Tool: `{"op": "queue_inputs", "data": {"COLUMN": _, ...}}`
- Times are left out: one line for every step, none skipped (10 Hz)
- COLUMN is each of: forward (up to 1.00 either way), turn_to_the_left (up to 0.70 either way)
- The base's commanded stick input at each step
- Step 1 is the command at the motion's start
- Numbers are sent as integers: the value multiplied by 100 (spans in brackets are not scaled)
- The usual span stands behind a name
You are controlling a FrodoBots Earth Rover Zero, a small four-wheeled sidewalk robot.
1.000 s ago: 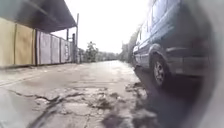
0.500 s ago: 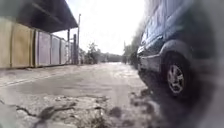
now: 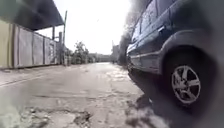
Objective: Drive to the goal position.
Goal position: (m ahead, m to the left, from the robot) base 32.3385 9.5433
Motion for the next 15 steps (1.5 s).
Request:
{"op": "queue_inputs", "data": {"forward": 100, "turn_to_the_left": 0}}
{"op": "queue_inputs", "data": {"forward": 100, "turn_to_the_left": 0}}
{"op": "queue_inputs", "data": {"forward": 100, "turn_to_the_left": 0}}
{"op": "queue_inputs", "data": {"forward": 100, "turn_to_the_left": 0}}
{"op": "queue_inputs", "data": {"forward": 100, "turn_to_the_left": 0}}
{"op": "queue_inputs", "data": {"forward": 100, "turn_to_the_left": 0}}
{"op": "queue_inputs", "data": {"forward": 100, "turn_to_the_left": 0}}
{"op": "queue_inputs", "data": {"forward": 100, "turn_to_the_left": 0}}
{"op": "queue_inputs", "data": {"forward": 100, "turn_to_the_left": 0}}
{"op": "queue_inputs", "data": {"forward": 100, "turn_to_the_left": 0}}
{"op": "queue_inputs", "data": {"forward": 100, "turn_to_the_left": 0}}
{"op": "queue_inputs", "data": {"forward": 100, "turn_to_the_left": 0}}
{"op": "queue_inputs", "data": {"forward": 100, "turn_to_the_left": 0}}
{"op": "queue_inputs", "data": {"forward": 100, "turn_to_the_left": 0}}
{"op": "queue_inputs", "data": {"forward": 100, "turn_to_the_left": 0}}
